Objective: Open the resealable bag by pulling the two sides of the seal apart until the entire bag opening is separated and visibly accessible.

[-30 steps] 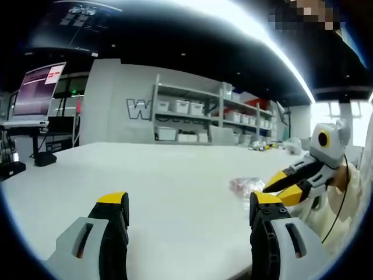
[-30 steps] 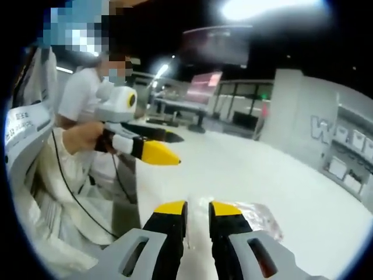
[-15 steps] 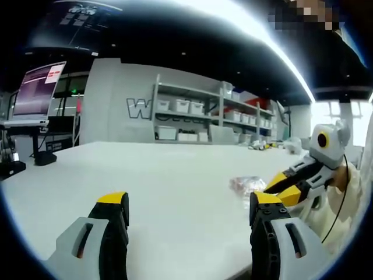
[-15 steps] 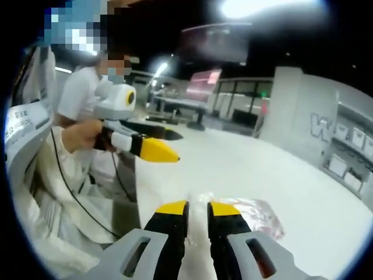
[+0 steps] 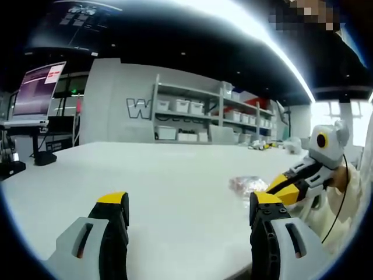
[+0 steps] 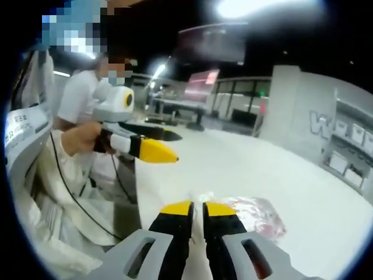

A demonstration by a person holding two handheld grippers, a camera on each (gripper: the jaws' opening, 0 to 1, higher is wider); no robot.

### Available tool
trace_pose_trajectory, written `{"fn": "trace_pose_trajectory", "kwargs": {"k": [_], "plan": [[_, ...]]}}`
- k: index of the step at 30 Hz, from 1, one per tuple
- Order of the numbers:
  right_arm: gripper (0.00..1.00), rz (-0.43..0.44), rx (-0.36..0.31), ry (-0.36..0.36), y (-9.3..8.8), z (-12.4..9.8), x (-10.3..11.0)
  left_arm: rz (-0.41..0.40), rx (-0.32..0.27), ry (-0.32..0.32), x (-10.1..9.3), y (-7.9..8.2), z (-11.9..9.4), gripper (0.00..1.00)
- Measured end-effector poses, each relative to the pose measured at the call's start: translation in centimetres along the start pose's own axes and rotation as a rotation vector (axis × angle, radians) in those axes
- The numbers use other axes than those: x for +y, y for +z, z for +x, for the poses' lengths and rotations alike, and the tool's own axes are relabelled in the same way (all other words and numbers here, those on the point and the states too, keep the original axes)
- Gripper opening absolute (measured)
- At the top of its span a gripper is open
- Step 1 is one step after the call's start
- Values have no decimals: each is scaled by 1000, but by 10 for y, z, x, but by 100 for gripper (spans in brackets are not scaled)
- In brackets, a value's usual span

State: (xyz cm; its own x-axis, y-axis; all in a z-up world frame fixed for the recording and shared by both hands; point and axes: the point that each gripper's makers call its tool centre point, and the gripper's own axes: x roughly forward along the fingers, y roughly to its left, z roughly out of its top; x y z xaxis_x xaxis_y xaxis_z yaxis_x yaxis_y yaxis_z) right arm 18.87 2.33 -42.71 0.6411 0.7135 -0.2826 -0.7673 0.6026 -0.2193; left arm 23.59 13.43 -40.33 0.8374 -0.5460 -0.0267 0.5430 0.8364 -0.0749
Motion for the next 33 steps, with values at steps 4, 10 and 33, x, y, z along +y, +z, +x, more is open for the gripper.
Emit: {"fn": "trace_pose_trajectory", "kwargs": {"k": [4,10,33], "plan": [[2,4,1,2,-1,0,1,0,2,0,-1,0,0,84],[1,10,1,6,-2,-1,2,0,2,0,-2,-1,-1,84],[0,17,-5,12,-4,-1,3,-6,13,-8,-6,-4,1,84]]}}
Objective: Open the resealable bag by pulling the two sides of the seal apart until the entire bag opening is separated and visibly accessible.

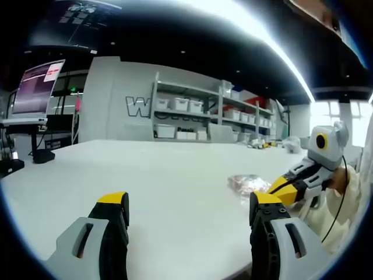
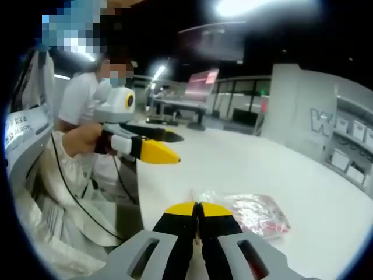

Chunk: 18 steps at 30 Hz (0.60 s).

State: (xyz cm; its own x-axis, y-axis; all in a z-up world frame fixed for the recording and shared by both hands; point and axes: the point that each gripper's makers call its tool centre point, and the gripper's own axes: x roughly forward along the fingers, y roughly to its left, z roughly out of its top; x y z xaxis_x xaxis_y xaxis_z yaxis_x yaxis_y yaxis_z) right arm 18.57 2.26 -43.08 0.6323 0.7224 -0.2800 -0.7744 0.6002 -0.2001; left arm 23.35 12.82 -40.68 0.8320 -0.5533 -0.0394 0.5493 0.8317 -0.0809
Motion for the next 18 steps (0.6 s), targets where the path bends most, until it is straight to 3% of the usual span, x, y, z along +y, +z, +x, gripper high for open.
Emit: {"fn": "trace_pose_trajectory", "kwargs": {"k": [6,9,13,18], "plan": [[0,12,-15,-2,1,0,-2,8,5,-19,-6,1,3,83],[0,17,-21,-4,1,-1,-3,-5,-11,-61,-16,5,5,78],[0,20,-28,-5,2,-2,-3,-10,-22,-121,-27,9,5,56],[0,28,-38,-6,2,-2,-4,-5,4,-169,-38,7,7,45]]}}
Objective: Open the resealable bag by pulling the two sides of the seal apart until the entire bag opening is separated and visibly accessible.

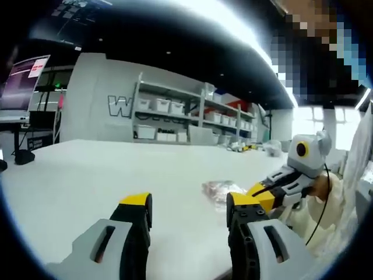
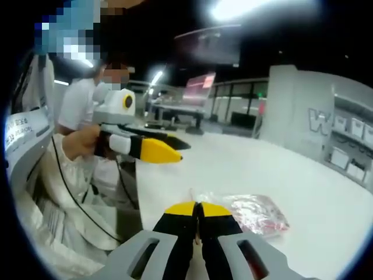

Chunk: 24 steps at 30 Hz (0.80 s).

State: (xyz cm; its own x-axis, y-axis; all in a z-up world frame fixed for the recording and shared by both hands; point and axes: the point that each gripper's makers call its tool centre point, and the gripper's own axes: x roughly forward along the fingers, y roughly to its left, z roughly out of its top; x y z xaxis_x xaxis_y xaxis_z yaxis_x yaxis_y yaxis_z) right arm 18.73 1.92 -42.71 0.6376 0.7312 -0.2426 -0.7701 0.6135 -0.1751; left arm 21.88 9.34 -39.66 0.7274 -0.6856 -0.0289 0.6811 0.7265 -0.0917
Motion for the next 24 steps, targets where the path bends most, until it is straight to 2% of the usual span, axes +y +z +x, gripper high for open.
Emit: {"fn": "trace_pose_trajectory", "kwargs": {"k": [3,6,11,14,18,24], "plan": [[0,5,-7,-1,1,0,-1,-5,17,-36,-8,-2,1,37],[0,5,-11,-3,1,0,-1,-38,23,-56,-13,-1,3,40],[0,14,-24,-8,2,-1,-3,-33,107,-79,-20,-17,6,36],[0,18,-33,-11,3,-2,-4,-57,112,-100,-26,-18,6,34],[0,26,-49,-16,5,-3,-5,-134,104,-148,-36,-16,8,24],[0,30,-67,-23,7,-5,-7,-141,128,-160,-42,-21,10,23]]}}
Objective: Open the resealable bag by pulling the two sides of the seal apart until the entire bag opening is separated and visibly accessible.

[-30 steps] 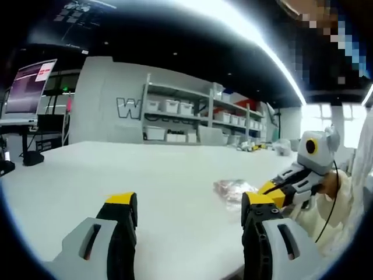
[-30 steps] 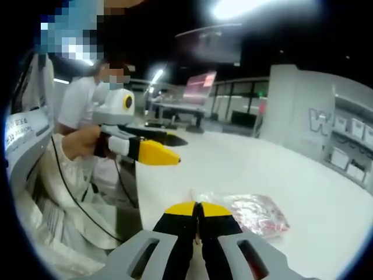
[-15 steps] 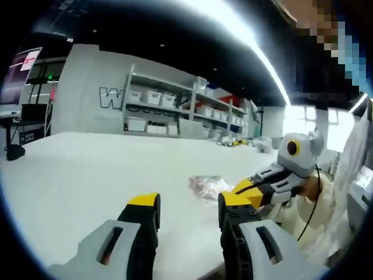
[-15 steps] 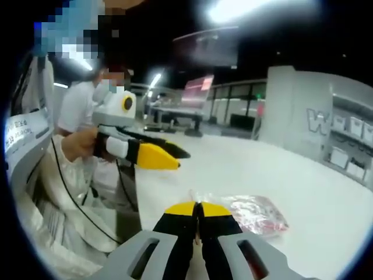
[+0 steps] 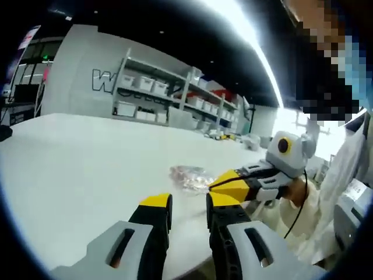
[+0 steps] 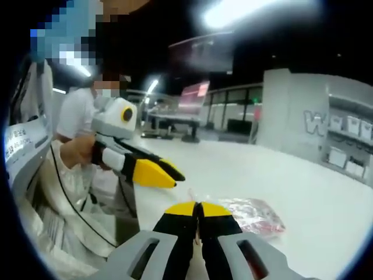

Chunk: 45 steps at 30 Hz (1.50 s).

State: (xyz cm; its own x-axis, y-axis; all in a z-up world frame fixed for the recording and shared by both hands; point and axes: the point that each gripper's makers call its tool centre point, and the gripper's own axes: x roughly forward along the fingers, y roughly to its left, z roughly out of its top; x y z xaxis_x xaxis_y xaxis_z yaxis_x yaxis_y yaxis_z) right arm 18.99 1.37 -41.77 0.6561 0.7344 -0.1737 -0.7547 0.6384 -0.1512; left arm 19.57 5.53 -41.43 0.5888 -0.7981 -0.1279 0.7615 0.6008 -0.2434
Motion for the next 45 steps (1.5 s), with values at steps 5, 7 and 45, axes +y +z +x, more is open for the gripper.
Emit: {"fn": "trace_pose_trajectory", "kwargs": {"k": [5,7,45], "plan": [[0,6,-15,-2,2,-1,-1,-40,15,-41,-8,-3,4,16],[0,7,-19,-3,2,-1,-2,-59,35,-43,-8,-7,7,16],[0,-41,-95,25,8,-5,8,-623,115,-216,-18,-19,17,12]]}}
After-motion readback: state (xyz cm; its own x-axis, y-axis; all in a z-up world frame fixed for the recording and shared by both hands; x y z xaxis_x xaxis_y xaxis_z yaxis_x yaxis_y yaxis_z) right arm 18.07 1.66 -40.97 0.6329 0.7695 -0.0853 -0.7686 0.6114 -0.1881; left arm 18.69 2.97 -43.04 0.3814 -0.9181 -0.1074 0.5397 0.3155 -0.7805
